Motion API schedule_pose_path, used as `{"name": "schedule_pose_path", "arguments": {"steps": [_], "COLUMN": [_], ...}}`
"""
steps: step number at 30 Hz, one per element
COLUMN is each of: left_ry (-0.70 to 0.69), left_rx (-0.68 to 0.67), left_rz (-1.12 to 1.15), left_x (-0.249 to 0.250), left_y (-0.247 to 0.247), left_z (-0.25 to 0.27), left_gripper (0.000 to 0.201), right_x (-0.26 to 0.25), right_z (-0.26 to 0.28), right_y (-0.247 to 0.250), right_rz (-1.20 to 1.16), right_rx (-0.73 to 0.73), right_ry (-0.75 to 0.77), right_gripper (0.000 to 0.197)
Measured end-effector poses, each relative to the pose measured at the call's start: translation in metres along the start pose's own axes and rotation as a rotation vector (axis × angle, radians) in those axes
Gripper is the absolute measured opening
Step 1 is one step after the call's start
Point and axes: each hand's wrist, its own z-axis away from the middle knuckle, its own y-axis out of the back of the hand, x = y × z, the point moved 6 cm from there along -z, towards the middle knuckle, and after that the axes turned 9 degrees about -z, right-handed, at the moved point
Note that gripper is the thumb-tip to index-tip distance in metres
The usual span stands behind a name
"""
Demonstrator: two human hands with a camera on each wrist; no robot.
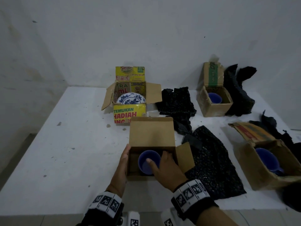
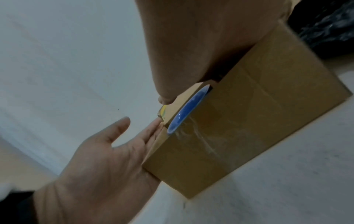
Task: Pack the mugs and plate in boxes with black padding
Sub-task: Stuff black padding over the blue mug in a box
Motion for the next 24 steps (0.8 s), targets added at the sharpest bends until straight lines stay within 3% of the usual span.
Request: {"name": "schedule_pose_path", "arguments": {"steps": [5, 7, 9, 12, 16, 19, 22, 24], "left_ry": [-0.006, -0.021, -0.020, -0.014, -0.033, -0.023, -0.016, 0.008], "left_rx": [0.003, 0.011, 0.009, 0.037, 0.063, 0.094, 0.109, 0.139], "left_rz": [0.004, -0.025, -0.035, -0.044, -0.081, -0.106, -0.113, -0.138], "left_x": [0.004, 0.004, 0.004, 0.003, 0.009, 0.008, 0.013, 0.012], "left_y": [0.000, 0.000, 0.001, 0.001, -0.004, -0.008, -0.010, -0.006], "left_z": [0.000, 0.002, 0.002, 0.002, 0.005, 0.006, 0.006, 0.001], "left_gripper": [0.045, 0.051, 0.065, 0.050, 0.056, 0.046, 0.063, 0.064], "right_x": [-0.003, -0.011, -0.023, -0.026, -0.001, 0.002, -0.001, -0.001], "right_z": [-0.011, -0.001, 0.014, 0.024, 0.012, 0.000, -0.007, -0.006], "right_y": [0.008, 0.017, 0.022, 0.015, 0.006, 0.005, 0.014, 0.022], "right_rz": [-0.045, 0.032, 0.154, 0.122, 0.077, 0.078, -0.046, -0.135], "right_rx": [0.008, 0.082, 0.161, 0.085, -0.033, -0.091, -0.122, -0.129], "right_ry": [-0.125, -0.035, 0.118, 0.247, 0.071, -0.027, -0.065, -0.017], "right_gripper": [0.075, 0.071, 0.081, 0.082, 0.090, 0.096, 0.083, 0.068]}}
